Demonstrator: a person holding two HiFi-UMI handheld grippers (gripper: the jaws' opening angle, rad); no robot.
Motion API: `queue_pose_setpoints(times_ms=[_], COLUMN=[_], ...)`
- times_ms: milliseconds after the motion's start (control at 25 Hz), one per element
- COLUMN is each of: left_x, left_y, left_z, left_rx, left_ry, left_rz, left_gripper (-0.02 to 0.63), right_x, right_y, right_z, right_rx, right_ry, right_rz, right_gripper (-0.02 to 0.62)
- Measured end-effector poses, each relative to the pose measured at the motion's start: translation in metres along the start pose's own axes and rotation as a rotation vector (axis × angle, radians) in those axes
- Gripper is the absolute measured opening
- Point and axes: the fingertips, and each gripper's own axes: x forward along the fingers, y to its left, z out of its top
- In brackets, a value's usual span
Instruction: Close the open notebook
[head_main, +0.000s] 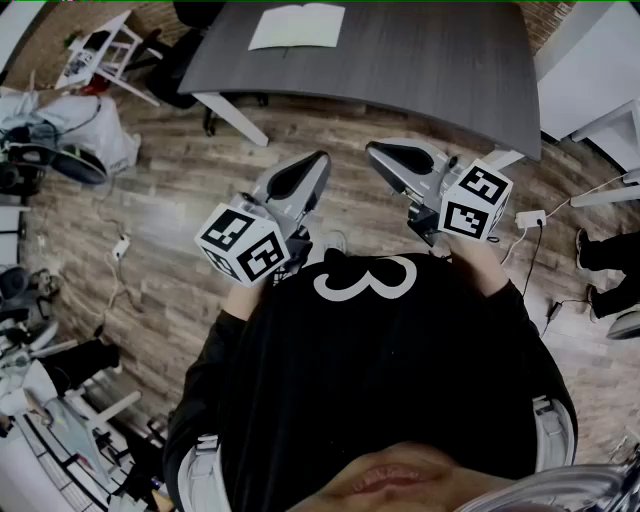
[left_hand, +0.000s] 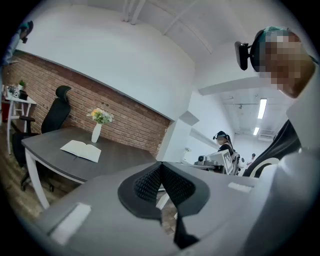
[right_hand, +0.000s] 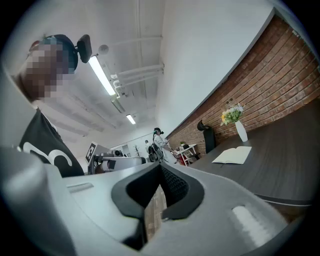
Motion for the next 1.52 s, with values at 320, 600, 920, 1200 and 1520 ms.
queue_pose_setpoints(times_ms=[320,600,920,1200,1520], left_x=[0.003,0.005,0.001,-0.012,-0.012], left_y=[0.025,0.06,0.116,0.166,0.192], left_z=[-0.001,0.004,0.024,0.044,0.055], left_rx=[-0.02,-0.043,-0.066,-0.085,-0.097], left_ry=[0.014,0.016,0.018,-0.008,-0.018], left_rz=[-0.006,-0.028,-0.065,-0.098,-0.103], left_gripper=[0.014,0.014,0.012,0.012,0.012], right_x=[0.021,0.049,0.101,0.151,0.171], right_y=[-0.015,-0.028,-0.048,-0.054,-0.067], right_z=[-0.005,-0.005,0.005,0.012,0.014], right_rx=[0.02,0.048,0.065,0.038,0.024], right_ry=[0.005,0.012,0.0,0.004,0.011], right_rz=[-0.013,-0.035,-0.073,-0.096,-0.121], right_gripper=[0.0,0.002,0.002,0.002,0.002])
